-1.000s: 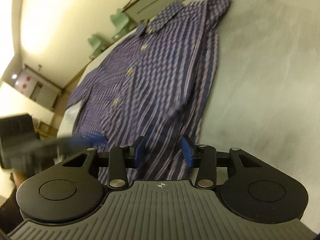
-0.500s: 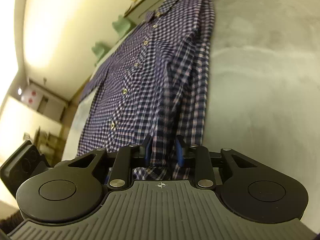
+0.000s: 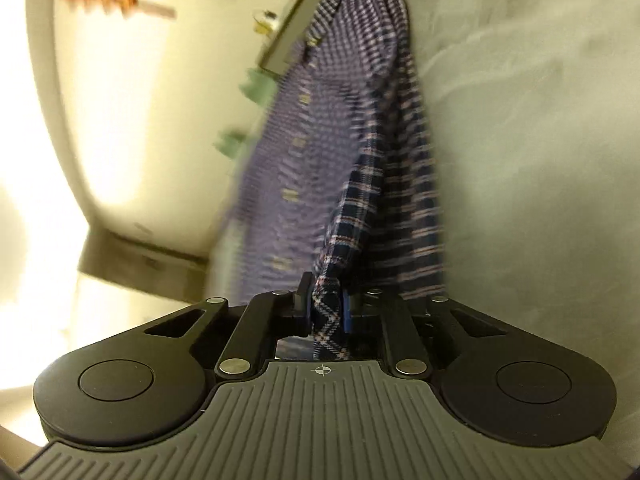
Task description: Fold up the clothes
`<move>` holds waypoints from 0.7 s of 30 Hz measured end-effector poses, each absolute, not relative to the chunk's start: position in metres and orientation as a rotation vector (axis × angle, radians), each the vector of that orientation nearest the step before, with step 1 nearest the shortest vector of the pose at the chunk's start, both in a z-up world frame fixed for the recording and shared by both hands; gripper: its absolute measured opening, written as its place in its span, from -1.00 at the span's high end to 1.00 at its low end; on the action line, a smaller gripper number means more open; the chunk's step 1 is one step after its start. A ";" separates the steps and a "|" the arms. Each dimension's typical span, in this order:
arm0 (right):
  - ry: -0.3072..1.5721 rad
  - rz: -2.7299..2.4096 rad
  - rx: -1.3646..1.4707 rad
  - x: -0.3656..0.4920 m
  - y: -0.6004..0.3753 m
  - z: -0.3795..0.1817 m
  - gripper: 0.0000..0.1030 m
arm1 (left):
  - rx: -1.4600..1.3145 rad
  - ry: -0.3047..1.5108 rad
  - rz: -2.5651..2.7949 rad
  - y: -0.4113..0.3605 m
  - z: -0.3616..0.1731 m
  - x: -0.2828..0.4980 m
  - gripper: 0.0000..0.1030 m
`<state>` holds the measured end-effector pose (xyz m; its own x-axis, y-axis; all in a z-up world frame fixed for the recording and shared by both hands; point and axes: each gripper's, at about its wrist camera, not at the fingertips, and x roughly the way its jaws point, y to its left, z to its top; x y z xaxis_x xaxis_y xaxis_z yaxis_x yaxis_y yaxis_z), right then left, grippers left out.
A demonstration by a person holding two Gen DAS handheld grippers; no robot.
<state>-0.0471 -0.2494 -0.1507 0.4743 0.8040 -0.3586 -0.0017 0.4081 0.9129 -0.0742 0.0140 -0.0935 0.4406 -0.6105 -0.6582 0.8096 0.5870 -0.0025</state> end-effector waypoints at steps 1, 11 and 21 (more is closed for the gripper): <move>0.939 0.644 1.118 -0.047 -0.250 -0.154 0.70 | 0.324 0.646 -0.895 0.018 -0.088 -0.072 0.78; 1.038 0.519 0.862 -0.057 -0.227 -0.156 0.64 | 0.367 0.753 -0.952 0.009 -0.115 -0.060 0.73; 0.728 0.411 0.337 -0.097 -0.204 -0.070 -0.02 | 0.047 0.708 -0.976 0.069 -0.072 -0.041 0.41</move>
